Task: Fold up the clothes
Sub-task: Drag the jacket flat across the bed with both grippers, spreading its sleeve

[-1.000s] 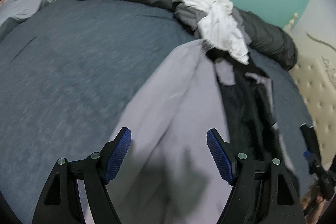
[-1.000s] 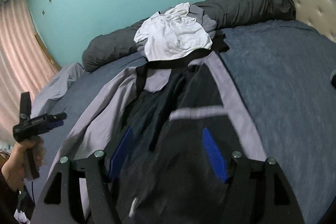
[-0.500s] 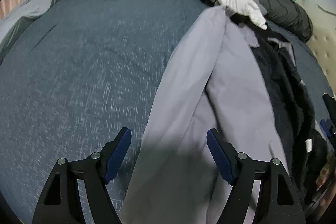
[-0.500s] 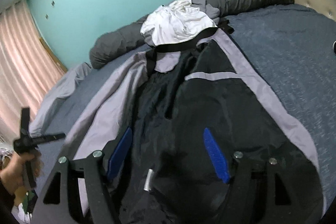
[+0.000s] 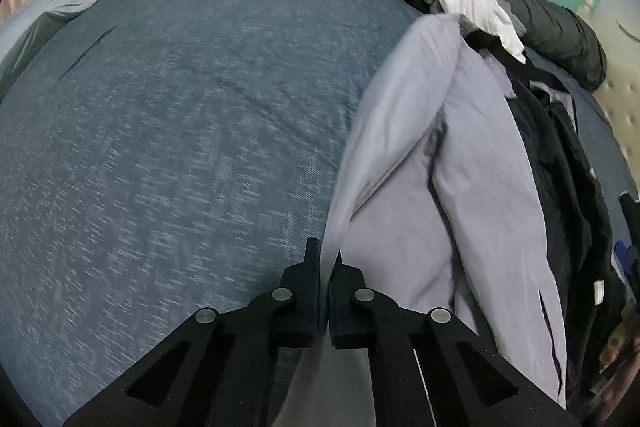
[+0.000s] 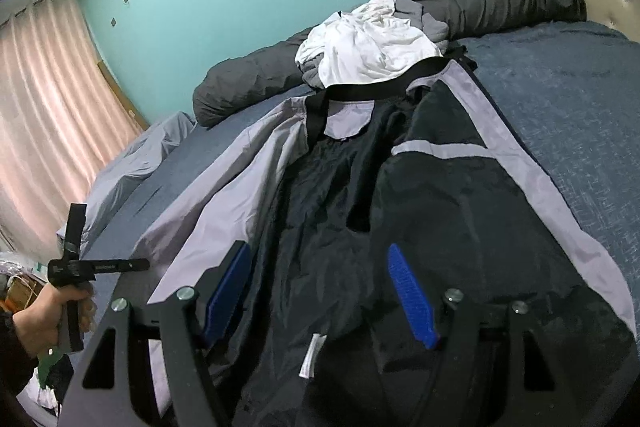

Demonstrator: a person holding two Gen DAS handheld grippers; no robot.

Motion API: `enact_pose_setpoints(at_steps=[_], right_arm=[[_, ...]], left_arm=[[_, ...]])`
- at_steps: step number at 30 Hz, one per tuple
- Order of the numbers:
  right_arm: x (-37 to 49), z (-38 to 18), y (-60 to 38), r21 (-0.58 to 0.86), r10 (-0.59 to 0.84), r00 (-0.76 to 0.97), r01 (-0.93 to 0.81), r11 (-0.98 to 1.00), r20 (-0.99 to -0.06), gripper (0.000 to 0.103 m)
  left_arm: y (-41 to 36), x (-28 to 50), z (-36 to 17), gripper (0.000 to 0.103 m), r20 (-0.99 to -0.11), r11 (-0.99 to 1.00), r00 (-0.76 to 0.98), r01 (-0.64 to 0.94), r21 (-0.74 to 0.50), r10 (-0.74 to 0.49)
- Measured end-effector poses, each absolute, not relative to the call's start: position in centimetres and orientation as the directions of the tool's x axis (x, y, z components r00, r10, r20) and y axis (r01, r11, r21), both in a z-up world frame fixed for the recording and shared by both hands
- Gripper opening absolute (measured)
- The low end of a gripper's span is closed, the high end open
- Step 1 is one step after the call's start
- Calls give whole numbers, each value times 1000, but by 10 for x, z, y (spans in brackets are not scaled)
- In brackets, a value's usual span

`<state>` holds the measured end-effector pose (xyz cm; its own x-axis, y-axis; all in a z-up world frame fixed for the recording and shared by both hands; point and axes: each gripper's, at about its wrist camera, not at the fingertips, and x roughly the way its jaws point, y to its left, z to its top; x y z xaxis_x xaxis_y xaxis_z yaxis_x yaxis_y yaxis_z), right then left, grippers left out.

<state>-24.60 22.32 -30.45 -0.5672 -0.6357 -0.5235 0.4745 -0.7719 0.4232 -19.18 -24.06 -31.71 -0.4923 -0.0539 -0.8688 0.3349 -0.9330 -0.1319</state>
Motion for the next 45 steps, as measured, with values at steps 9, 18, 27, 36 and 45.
enact_pose_setpoints(at_steps=[9,18,27,36,45], right_arm=[[-246,-304,221,419,-635,-569,477,-773,-523,72],[-248,-306,221,429,-638,-563,472,-770,-525,72],[-242,-300,218,434,-653,-560,488,-757,-509,72],[-240,-302,212,433,-662,-544,501,-749,-516,72],[-241,-302,214,438,-662,-541,497,-749,-519,72]], left_arm=[[-316,-209,-302,7,-865,-892,-490,431,-135,-106],[-336,-176,-320,54,-876,-852,-477,487,-190,-77],[-325,-107,-350,55,-886,-824,-461,479,-303,58],[-314,-106,-350,7,-900,-866,-423,406,-293,106],[-372,-125,-310,3,-928,-886,-365,450,-110,-70]])
